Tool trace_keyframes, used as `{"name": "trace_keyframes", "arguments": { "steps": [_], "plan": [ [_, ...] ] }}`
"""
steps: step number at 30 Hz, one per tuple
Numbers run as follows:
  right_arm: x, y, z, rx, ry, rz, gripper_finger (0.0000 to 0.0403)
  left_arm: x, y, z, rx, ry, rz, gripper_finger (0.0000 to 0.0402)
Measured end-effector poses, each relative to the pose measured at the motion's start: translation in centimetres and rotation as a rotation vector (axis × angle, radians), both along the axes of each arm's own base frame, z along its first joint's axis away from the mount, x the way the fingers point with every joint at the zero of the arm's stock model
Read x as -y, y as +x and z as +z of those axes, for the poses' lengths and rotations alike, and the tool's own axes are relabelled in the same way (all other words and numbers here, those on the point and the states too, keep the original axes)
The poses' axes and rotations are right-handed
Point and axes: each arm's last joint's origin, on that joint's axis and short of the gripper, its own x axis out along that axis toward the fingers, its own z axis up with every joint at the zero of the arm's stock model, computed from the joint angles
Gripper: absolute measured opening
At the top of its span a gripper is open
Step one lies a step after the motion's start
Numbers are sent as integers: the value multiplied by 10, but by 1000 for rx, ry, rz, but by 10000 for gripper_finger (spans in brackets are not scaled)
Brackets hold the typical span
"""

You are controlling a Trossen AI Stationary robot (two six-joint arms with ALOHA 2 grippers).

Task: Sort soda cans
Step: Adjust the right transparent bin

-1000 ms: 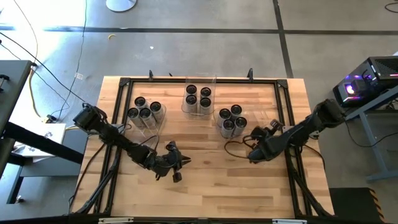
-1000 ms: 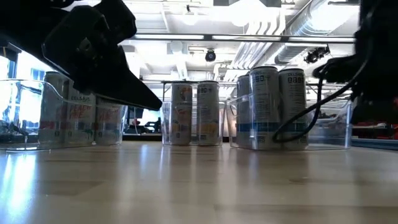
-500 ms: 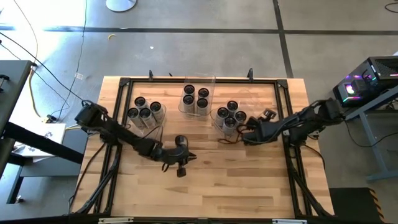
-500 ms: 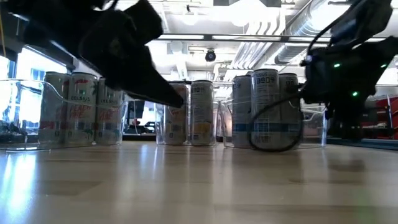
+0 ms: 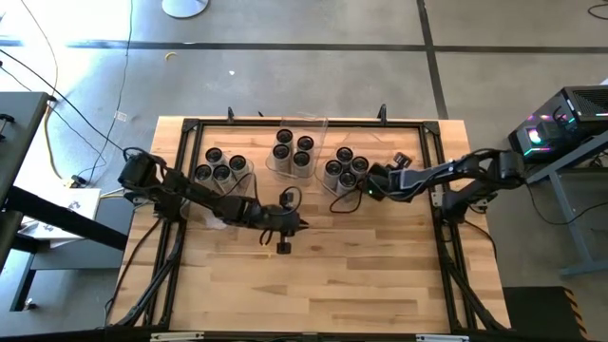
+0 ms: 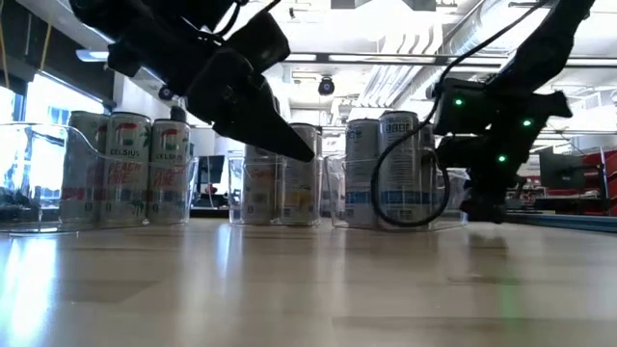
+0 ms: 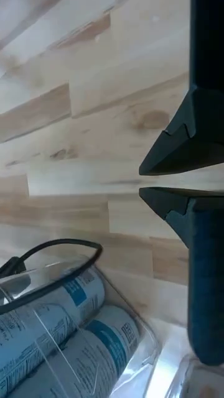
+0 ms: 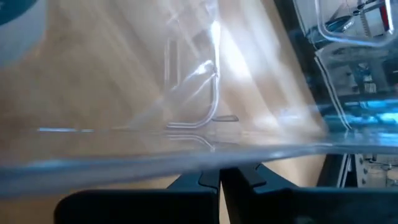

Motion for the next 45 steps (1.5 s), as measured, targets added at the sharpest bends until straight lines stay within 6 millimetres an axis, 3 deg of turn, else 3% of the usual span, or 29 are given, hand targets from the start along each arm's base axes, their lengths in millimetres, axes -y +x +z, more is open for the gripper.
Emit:
{"name": "trace_keyframes", "arguments": {
  "steps": [5, 9, 16, 23, 28, 32, 38, 45],
  "plan": [
    [18, 1, 3, 7, 33, -5, 0, -3, 0, 0, -5, 13, 0, 35],
    [23, -4, 20, 73, 119, -102, 0, 0, -2, 2, -16, 11, -9, 35],
    [12, -18, 60, 187, 175, -215, 0, 5, -12, 20, 9, 52, 26, 35],
    [-7, -18, 84, 389, 314, -164, 0, 12, -16, 28, 30, 59, 15, 35],
    [-20, -16, 77, 466, 300, -209, 0, 20, -18, 28, 33, 65, -3, 35],
    [-21, -19, 54, 566, 276, -240, 0, 22, -19, 28, 37, 87, 5, 35],
    [-8, -28, 24, 732, 216, -280, 0, 24, -20, 28, 38, 97, -3, 35],
    [16, -32, 20, 870, 125, -258, 0, 22, -19, 28, 41, 73, 21, 35]
  ]
}}
